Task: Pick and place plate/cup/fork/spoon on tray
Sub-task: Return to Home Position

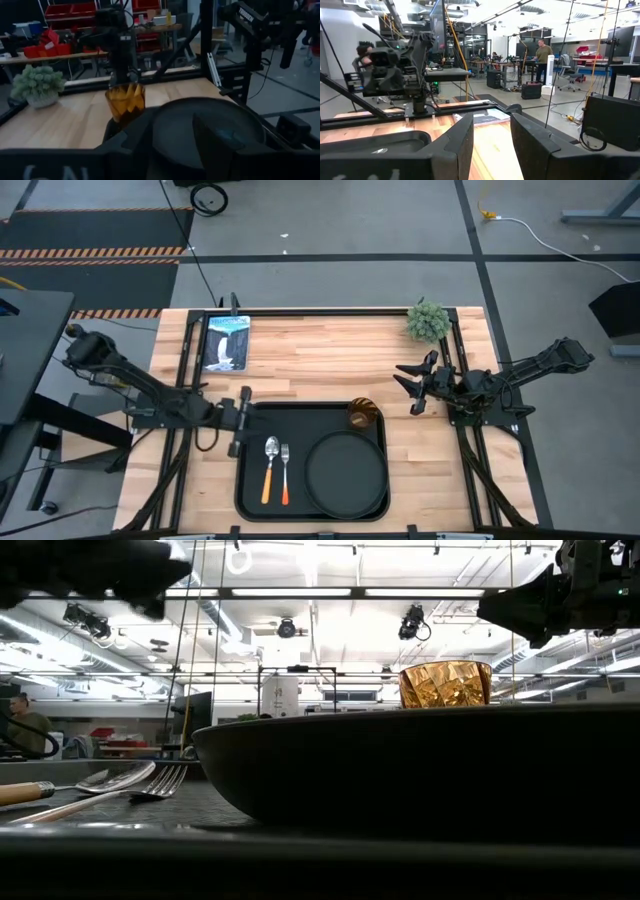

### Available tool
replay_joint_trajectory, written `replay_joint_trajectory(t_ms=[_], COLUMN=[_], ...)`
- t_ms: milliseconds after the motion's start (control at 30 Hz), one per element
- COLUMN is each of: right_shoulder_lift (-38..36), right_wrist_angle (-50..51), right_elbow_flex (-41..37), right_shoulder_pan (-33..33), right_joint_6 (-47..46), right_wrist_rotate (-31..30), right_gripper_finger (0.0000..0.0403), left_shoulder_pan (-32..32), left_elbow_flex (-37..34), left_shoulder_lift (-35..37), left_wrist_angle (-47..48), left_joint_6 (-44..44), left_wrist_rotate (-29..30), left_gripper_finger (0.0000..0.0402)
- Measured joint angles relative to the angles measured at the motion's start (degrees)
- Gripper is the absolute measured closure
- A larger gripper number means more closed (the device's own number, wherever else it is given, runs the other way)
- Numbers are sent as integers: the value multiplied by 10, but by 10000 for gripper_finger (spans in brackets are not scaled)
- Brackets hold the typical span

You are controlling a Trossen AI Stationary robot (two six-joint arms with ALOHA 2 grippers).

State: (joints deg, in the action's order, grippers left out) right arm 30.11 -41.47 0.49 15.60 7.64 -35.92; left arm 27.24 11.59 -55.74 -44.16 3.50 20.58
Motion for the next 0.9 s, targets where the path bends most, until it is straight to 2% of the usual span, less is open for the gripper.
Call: replay_joint_trajectory(t_ms=[433, 700, 900], right_shoulder_lift=[0, 0, 0], right_wrist_angle=[0, 0, 0], right_elbow_flex=[0, 0, 0], right_shoulder_pan=[0, 0, 0], right_joint_6=[0, 0, 0], right_wrist_rotate=[0, 0, 0], right_gripper_finger=[266, 266, 266], left_shoulder_pan=[-1, -21, -63], left_elbow_flex=[-110, -111, -111], left_shoulder_lift=[212, 346, 454], left_wrist_angle=[28, 203, 402], left_joint_6=[-9, -14, -67], left_wrist_rotate=[-15, -40, -40], left_gripper_finger=[253, 253, 253])
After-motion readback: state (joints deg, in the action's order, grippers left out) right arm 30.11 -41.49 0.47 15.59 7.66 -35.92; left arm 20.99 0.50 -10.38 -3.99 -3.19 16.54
